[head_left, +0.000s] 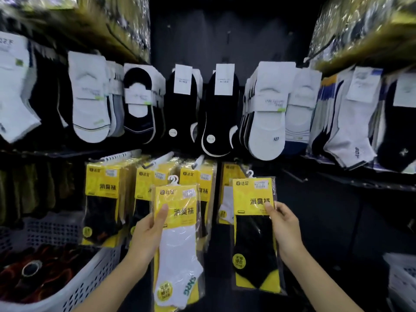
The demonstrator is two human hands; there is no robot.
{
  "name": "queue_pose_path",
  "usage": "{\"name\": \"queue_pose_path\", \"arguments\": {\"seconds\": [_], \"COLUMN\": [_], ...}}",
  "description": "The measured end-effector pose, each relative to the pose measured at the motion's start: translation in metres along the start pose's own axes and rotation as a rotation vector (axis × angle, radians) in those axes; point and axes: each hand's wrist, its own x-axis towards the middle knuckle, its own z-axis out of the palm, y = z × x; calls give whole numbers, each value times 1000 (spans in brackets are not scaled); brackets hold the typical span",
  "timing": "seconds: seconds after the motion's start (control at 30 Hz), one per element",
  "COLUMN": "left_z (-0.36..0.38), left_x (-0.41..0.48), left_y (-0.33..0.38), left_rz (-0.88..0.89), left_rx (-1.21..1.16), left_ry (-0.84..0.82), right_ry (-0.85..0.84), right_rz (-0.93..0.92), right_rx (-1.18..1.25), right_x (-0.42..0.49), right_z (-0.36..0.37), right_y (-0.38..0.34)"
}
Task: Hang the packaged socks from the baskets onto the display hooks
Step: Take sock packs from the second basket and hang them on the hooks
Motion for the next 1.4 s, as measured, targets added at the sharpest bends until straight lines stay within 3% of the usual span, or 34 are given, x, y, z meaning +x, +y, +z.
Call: {"name": "queue_pose_path", "arguments": {"seconds": [0.17,0.27,0.53,0.63,0.73,0.83,1.07,1.27,1.4], "left_z": [1,3,26,39,54,65,71,48,37], "left_x": [2,1,-5,-10,-17,-24,-32,-18,-9], "left_y": [9,10,6,4,2,-2,-4,-5,-3], "left_rz": [-21,-13,-93,-113,-106,-118,-80,-56,-21], "left_rx": [52,34,-114,-163,-202,-226,-182,-139,-136], "left_ry": [76,29,-39,-70,-64,-28,-51,-23,-6], "right_ry": [8,34,291,88,-138,-193,-121,128,179], "right_rz": [88,195,322,332,249,169,170,186,107], "right_rx": [-6,71,262,315,206,132,124,208,167], "right_x": [13,21,19,-4,-33,-55,-58,-24,3], "right_z": [19,28,31,37,43,45,34,11,8], "right_y": [7,11,14,9,3,3,12,0,-18]}}
